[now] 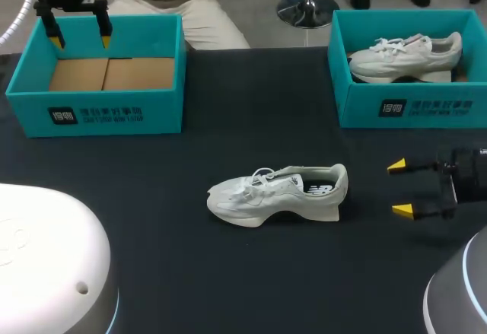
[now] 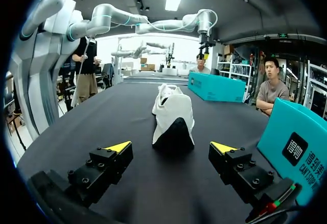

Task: Take the shoe out of the shoebox, open the shoe tongue, remove and reinsert the insole, then place the shoe into the shoebox

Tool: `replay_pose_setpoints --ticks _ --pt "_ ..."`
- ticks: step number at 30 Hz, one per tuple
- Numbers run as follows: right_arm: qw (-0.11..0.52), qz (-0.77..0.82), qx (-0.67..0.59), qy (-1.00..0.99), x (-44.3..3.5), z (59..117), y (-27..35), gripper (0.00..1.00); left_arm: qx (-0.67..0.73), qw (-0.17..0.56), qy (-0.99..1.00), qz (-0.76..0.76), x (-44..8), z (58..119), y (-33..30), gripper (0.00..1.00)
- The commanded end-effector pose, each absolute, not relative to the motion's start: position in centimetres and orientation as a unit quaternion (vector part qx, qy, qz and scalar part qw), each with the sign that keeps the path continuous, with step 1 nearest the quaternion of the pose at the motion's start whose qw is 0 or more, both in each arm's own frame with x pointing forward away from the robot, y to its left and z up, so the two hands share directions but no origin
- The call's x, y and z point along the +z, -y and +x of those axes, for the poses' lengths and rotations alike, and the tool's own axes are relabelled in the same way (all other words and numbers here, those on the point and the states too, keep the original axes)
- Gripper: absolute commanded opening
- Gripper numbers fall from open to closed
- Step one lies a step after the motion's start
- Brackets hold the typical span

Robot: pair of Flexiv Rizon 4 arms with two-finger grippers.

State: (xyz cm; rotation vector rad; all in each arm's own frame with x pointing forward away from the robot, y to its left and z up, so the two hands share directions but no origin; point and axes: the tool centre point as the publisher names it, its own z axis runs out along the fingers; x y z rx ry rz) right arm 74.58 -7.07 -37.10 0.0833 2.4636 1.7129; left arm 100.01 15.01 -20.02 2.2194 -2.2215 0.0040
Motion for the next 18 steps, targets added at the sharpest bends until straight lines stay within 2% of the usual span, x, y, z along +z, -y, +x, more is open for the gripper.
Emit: replay_pose_setpoints --ticks 1,18 --pt "0.071 0.027 0.567 -0.82 -36.9 74.6 7.2 1.0 0.001 0.001 0.707 0.707 -20.0 100.0 -15.0 1.0" --pt "0.064 0.029 0.568 -0.82 -37.9 75.1 6.0 1.0 0.001 0.001 0.707 0.707 -20.0 100.0 -15.0 1.0"
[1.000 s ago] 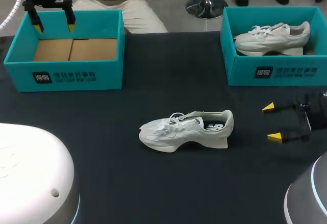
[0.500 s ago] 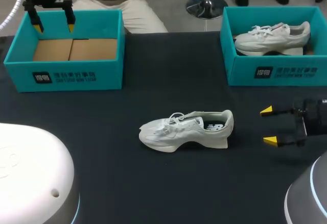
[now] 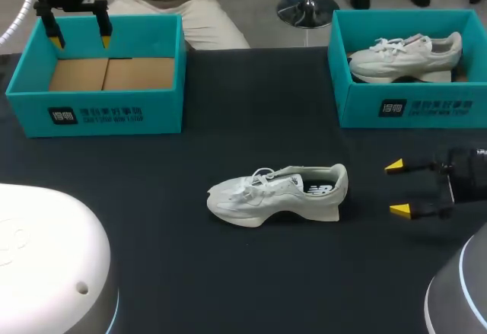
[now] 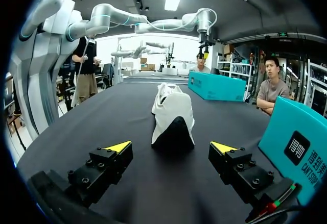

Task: Take the shoe out of the shoebox, open the shoe tongue, remove and reinsert the insole, then place the shoe into the shoebox

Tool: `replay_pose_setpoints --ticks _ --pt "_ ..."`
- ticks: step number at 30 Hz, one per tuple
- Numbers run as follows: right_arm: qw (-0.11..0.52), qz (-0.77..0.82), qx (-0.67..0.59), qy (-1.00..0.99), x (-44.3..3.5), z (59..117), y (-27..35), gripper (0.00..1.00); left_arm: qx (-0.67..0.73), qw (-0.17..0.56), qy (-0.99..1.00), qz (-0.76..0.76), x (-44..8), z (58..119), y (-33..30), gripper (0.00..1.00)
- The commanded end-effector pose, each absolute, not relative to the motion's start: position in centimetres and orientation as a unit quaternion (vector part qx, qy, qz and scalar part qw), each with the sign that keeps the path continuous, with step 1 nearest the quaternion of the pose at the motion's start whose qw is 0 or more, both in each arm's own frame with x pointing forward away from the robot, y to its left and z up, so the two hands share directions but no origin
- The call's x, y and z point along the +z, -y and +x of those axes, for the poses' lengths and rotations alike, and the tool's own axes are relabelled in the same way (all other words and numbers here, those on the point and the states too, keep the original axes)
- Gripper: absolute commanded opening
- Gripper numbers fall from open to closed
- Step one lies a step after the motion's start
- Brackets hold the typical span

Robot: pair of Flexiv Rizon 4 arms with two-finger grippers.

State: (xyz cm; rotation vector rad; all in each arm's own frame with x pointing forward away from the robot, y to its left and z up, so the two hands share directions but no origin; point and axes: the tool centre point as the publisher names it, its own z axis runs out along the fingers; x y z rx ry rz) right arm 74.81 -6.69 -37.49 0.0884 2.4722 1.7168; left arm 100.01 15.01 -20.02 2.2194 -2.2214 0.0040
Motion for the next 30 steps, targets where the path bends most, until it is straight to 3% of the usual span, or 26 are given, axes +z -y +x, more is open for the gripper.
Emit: replay_pose_setpoints --ticks 1,30 --pt "0.062 0.028 0.569 -0.82 -38.0 75.2 5.9 1.0 0.001 0.001 0.707 0.707 -20.0 100.0 -15.0 1.0" --pt "0.055 0.033 0.557 -0.828 -39.8 76.6 -1.1 1.0 0.001 0.001 0.707 0.707 -20.0 100.0 -15.0 1.0"
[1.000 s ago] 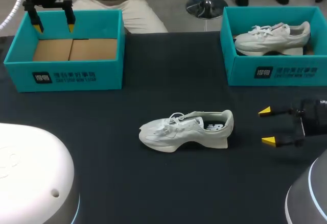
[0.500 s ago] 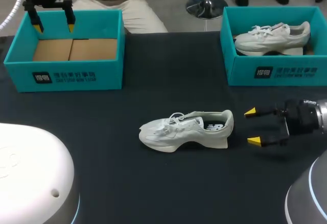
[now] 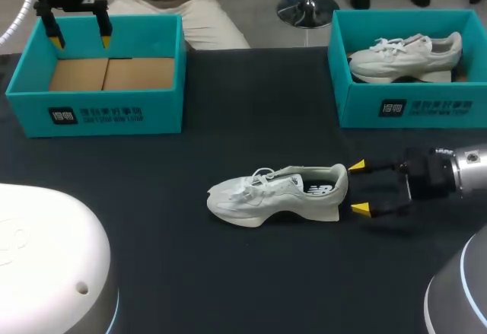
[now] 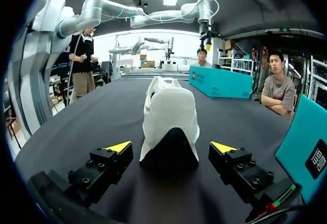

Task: Take the shoe out of the shoebox, open the shoe tongue, remove and reinsert the insole, then place the shoe into the shoebox

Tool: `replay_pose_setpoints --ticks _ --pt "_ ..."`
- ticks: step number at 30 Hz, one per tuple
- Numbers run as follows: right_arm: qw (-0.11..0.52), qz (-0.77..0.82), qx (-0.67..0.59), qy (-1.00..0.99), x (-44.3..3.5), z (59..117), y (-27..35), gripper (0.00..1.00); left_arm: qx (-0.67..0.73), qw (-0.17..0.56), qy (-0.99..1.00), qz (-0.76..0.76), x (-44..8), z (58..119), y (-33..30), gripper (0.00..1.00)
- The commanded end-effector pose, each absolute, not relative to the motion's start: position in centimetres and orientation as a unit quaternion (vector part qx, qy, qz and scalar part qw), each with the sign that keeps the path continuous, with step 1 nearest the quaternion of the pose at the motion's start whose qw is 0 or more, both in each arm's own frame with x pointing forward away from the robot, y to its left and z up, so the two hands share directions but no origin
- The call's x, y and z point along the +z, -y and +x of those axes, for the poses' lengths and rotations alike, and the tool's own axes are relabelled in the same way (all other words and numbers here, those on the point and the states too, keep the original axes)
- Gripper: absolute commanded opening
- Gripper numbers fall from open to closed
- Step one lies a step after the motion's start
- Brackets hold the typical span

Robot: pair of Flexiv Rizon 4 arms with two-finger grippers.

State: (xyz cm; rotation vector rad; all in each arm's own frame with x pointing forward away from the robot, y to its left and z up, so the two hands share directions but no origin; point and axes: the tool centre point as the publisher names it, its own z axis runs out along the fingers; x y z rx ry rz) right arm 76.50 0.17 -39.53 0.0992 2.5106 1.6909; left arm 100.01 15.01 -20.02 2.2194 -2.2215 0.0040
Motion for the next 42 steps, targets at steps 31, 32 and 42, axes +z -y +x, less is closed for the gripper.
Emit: replay_pose_setpoints --ticks 31,32,42 --pt "0.016 0.029 0.561 -0.827 -42.5 76.9 -4.2 1.0 0.001 0.001 0.707 0.707 -20.0 100.0 -15.0 1.0" --pt "0.014 0.029 0.561 -0.827 -42.5 77.0 -4.2 1.0 0.001 0.001 0.707 0.707 -20.0 100.0 -15.0 1.0" --pt "0.011 0.024 0.568 -0.823 -42.4 77.4 -4.5 1.0 0.001 0.001 0.707 0.707 -20.0 100.0 -15.0 1.0"
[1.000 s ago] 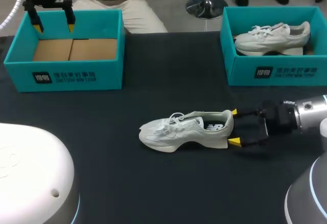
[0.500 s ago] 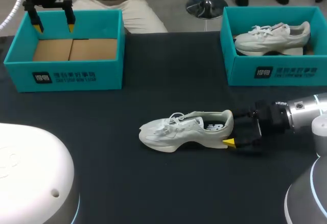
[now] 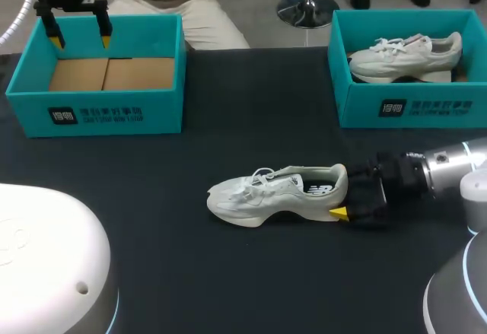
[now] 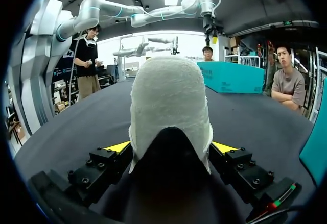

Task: Take the shoe out of the shoebox, open the shoe tongue, remove and reinsert the insole, then place the shoe into the shoebox

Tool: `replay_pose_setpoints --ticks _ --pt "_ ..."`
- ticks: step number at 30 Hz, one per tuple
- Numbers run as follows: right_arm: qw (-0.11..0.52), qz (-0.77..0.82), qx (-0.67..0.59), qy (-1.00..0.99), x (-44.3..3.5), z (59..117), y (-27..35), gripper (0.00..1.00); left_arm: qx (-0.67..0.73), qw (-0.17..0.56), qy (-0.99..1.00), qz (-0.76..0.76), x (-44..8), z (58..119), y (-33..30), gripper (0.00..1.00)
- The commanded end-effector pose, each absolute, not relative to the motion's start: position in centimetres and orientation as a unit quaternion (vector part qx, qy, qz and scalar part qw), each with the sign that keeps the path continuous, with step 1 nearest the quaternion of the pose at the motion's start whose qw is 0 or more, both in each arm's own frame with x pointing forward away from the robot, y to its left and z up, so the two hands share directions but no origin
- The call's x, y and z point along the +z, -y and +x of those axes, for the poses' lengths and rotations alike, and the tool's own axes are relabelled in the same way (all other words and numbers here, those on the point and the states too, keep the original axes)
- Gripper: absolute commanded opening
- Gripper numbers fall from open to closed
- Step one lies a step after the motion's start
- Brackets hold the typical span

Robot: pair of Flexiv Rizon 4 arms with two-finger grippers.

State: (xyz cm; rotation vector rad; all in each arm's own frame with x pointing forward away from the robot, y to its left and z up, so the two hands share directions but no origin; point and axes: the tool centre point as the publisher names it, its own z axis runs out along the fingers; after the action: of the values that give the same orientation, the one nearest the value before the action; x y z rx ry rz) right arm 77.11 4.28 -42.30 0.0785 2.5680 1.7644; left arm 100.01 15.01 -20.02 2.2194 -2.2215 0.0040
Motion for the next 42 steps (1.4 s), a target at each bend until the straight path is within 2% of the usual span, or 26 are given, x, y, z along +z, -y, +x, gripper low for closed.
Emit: replay_pose_setpoints --ticks 1,4,5,6,7,8,35,37,42 --pt "0.01 0.024 0.568 -0.823 -42.4 77.4 -4.5 1.0 0.001 0.001 0.707 0.707 -20.0 100.0 -15.0 1.0" --pt "0.01 0.022 0.571 -0.821 -42.5 77.3 -4.5 1.0 0.001 0.001 0.707 0.707 -20.0 100.0 -15.0 1.0" --pt "0.01 0.022 0.572 -0.82 -42.6 77.2 -4.5 0.73 0.001 0.001 0.707 0.707 -20.0 100.0 -15.0 1.0" --pt "0.01 0.022 0.573 -0.819 -42.6 77.2 -4.5 0.38 0.001 0.001 0.707 0.707 -20.0 100.0 -15.0 1.0" --pt "0.01 0.022 0.573 -0.819 -42.7 77.2 -4.5 0.09 0.001 0.001 0.707 0.707 -20.0 100.0 -15.0 1.0" --pt "0.01 0.022 0.574 -0.819 -42.7 77.1 -4.5 0.0 0.001 0.001 0.707 0.707 -20.0 100.0 -15.0 1.0" --pt "0.011 0.028 0.576 -0.817 -43.0 76.9 -4.6 0.0 0.001 0.001 0.707 0.707 -20.0 100.0 -15.0 1.0" --pt "0.011 0.028 0.576 -0.817 -43.0 76.9 -4.6 0.0 -0.001 0.027 0.716 0.698 -20.4 99.1 -13.8 1.0" --pt "0.011 0.028 0.576 -0.817 -43.0 76.9 -4.6 0.0 -0.024 0.035 0.72 0.693 -21.8 96.8 -10.0 1.0"
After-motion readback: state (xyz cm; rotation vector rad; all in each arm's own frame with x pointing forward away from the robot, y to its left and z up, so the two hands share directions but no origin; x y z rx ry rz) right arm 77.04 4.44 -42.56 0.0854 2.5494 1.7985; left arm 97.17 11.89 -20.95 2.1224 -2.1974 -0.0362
